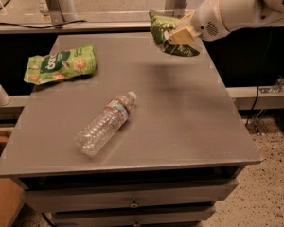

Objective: Pick green jalapeno chip bag

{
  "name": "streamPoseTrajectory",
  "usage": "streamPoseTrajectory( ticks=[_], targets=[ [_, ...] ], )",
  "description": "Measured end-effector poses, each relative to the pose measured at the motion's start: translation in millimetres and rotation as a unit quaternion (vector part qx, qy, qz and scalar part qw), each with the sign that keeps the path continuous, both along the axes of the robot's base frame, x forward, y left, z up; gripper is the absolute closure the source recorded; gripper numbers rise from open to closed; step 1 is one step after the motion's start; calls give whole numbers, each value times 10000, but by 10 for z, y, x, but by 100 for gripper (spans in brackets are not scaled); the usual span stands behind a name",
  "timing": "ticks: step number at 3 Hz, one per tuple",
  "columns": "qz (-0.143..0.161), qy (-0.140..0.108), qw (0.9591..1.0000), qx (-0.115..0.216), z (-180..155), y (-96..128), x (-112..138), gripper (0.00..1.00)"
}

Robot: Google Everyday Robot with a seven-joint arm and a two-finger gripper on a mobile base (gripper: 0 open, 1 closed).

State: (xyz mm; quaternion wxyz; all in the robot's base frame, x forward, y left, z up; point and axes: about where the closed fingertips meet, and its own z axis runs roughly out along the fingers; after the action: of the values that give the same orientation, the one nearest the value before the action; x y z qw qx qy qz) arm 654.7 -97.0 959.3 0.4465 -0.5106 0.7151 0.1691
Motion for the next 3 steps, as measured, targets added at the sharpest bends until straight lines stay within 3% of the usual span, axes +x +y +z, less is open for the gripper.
streamPoseTrajectory(
  ticks=[2,3],
  targets=[
    [-37,78,9998,154,-35,25,123,100],
    [-109,-12,9995,307,71,20,229,100]
  ],
)
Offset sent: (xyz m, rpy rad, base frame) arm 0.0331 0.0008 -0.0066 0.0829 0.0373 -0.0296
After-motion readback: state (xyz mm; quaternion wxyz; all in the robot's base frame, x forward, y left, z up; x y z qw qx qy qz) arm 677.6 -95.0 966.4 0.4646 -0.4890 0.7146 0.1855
